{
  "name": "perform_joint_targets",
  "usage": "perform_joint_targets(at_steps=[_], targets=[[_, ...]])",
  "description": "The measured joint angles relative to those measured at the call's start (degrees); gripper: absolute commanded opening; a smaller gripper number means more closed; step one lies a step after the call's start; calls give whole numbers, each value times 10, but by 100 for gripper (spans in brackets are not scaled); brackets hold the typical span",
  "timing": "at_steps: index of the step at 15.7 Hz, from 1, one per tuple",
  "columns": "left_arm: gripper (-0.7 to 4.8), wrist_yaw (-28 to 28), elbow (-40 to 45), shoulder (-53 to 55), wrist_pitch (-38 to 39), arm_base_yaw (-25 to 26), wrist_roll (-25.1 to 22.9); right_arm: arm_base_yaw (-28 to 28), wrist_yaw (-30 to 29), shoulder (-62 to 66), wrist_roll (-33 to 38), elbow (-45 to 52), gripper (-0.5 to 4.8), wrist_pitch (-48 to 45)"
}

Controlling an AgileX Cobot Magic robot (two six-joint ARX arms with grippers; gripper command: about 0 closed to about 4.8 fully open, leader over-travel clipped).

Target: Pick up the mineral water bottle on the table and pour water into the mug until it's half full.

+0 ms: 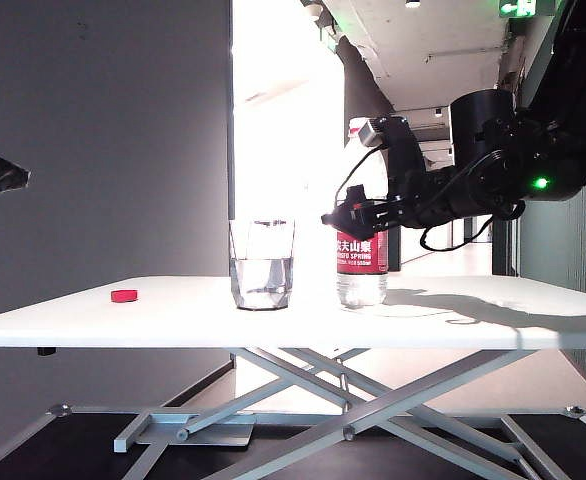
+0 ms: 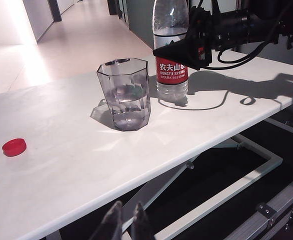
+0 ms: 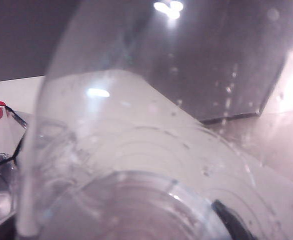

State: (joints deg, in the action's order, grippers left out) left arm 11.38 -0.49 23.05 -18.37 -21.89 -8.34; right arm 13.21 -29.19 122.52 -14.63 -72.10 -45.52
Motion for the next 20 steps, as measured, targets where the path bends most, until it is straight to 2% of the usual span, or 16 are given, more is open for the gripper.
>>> perform_joint_targets(at_steps=[5,11,17,20], targets=[[29,0,0,0,4,0,0,-5,-4,0,7,0,479,7],[29,0,0,0,5,0,0,-29,-90,-7,37,0,479,14],[29,0,0,0,10,0,0,-38,-93,-21,34,49,479,8],[29,0,0,0,13,0,0,-63,-98,-53,28,103,479,-7]])
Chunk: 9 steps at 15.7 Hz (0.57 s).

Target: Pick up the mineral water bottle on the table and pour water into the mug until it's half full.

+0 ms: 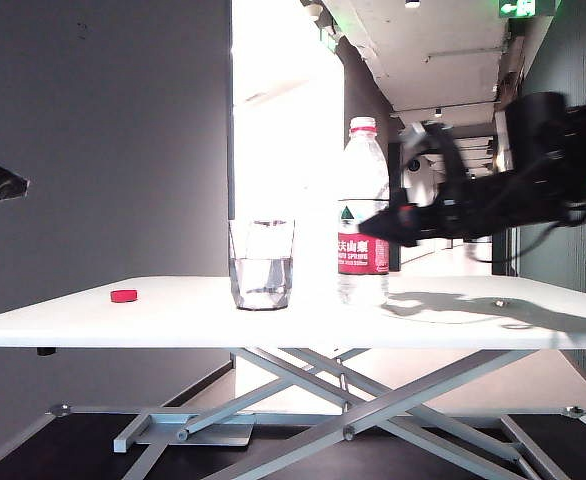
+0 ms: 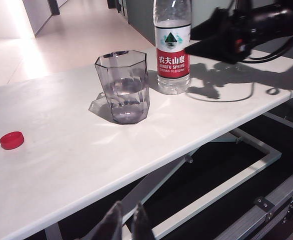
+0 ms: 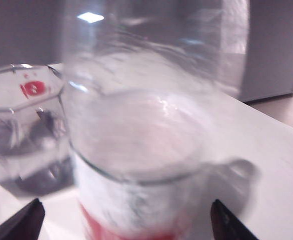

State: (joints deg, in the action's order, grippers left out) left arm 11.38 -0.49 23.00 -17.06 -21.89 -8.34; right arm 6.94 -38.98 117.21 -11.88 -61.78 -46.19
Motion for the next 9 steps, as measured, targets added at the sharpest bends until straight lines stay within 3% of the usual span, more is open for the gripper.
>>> perform_joint_targets(at_steps=[4,5,6,7,9], targets=[[25,0,0,0,0,0,0,-13,30,-76,1,82,479,-10],[21,0,0,0,-2,0,0,-11,58,-108,10,122,379,-13],[17,0,0,0,-5,0,0,-11,72,-136,26,150,166,-20],[17,0,0,0,-12,0,0,-10,80,-165,48,166,-9,-25],[15,0,0,0,-34,0,2,-10,83,-257,85,218,-2,-46]])
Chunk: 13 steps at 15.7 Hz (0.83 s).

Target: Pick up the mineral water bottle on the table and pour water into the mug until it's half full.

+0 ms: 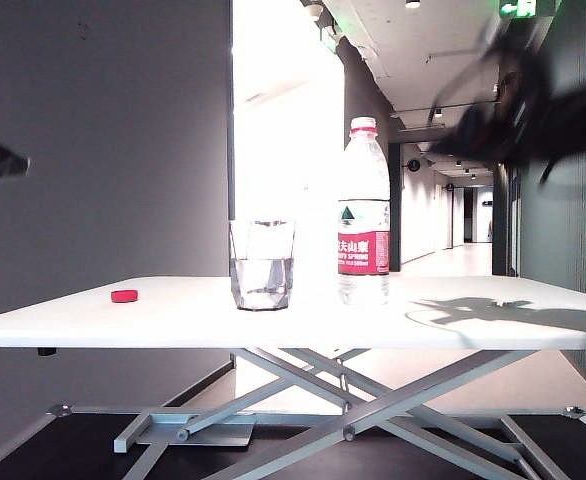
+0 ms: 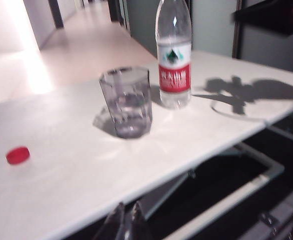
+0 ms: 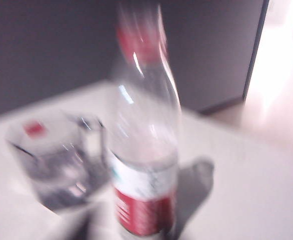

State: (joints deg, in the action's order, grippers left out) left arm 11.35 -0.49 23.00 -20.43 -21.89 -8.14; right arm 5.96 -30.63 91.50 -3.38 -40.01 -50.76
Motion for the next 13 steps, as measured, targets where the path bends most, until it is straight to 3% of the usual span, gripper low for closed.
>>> perform_joint_targets(at_steps=[3,8,9,11,13], targets=[[-6,-1,0,-1,-19,0,0,19,88,-151,5,112,-1,33],[-6,-35,0,-62,-13,0,-1,21,103,-312,15,237,-1,37],[-6,-38,-1,-106,8,0,-1,21,104,-337,17,253,-1,40],[-6,-69,0,-215,137,0,0,21,105,-376,17,257,-2,86],[-6,-84,-7,-224,181,0,0,22,105,-402,17,260,-2,109]])
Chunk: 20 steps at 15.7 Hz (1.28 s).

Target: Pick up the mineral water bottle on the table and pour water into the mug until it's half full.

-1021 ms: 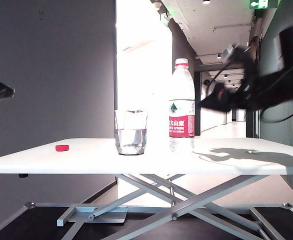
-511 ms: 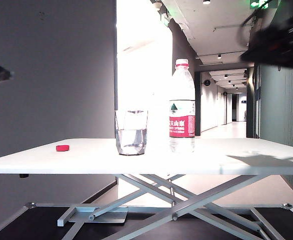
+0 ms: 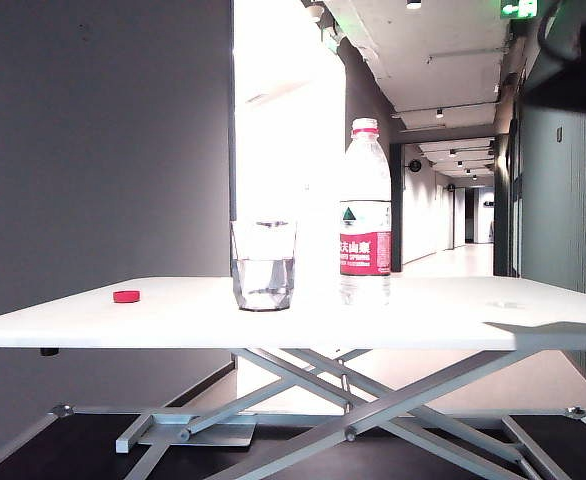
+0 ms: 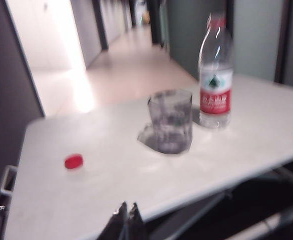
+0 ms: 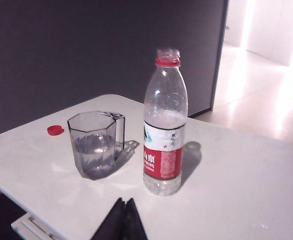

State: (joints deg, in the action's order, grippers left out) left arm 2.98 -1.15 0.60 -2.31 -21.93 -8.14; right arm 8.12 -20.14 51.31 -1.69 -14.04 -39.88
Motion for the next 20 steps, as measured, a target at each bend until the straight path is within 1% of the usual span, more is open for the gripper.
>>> perform_joint_targets(at_steps=[1,3,7,8,10,13,14,16,17,19,20], targets=[[-6,0,0,-4,4,-11,0,0,6,-27,0,3,-2,20],[-6,-7,-1,-4,1,-11,0,-1,41,-93,-9,19,-2,58],[-6,-6,-1,-4,-19,-11,0,0,51,-219,-13,55,-2,124],[-6,-6,-1,-4,-34,-11,1,0,63,-273,-13,57,-2,169],[-6,-6,-1,-4,-34,-11,2,0,84,-349,-14,58,-2,247],[-6,-6,-1,-4,-25,-12,6,-1,113,-471,-24,67,-2,351],[-6,-6,-1,-4,-25,-12,7,0,128,-511,-26,80,-2,371],[-6,-5,-1,-4,-26,-12,-1,-2,142,-511,-27,92,-2,383],[-6,-3,-1,-4,-26,-12,-14,-2,144,-510,-27,101,-2,385],[-6,0,0,-4,-26,-10,-56,-2,144,-512,-27,136,-2,369],[-6,-3,1,-4,-26,-9,-66,-2,146,-512,-28,136,-2,373]])
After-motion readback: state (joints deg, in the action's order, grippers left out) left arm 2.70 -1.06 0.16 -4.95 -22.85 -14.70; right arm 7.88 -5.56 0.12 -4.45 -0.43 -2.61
